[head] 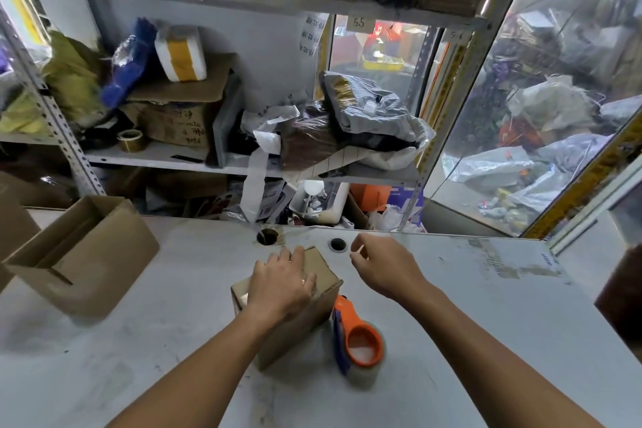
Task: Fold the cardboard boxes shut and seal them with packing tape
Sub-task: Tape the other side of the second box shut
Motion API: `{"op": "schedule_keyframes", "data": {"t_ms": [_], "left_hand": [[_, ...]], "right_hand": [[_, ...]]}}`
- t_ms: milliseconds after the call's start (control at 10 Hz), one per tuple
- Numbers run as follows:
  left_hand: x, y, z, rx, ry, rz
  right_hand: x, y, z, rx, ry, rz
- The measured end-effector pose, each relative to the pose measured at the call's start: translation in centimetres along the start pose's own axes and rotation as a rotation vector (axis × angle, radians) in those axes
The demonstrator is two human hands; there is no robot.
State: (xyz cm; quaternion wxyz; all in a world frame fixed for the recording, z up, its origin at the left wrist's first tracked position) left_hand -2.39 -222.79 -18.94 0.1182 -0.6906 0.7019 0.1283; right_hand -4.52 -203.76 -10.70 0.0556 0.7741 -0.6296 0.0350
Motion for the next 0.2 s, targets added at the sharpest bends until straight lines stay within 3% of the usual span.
{"op": "schedule_keyframes", "data": {"t_ms": [200], "left_hand": [[0.3, 0.4, -1.4, 0.001, -0.065, 0.0]], "right_hand": [[-0.1, -0.4, 1.7, 0.111, 0.014, -0.009]]}}
Point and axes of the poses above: each hand's wrist, its own y-axis towards the middle knuckle, its own z-axis out of the palm, x = y × z, the point moved 1 cm from there along y, towards the middle knuckle, and after that the axes turned 11 degrees about -y, right-handed, at the moved point
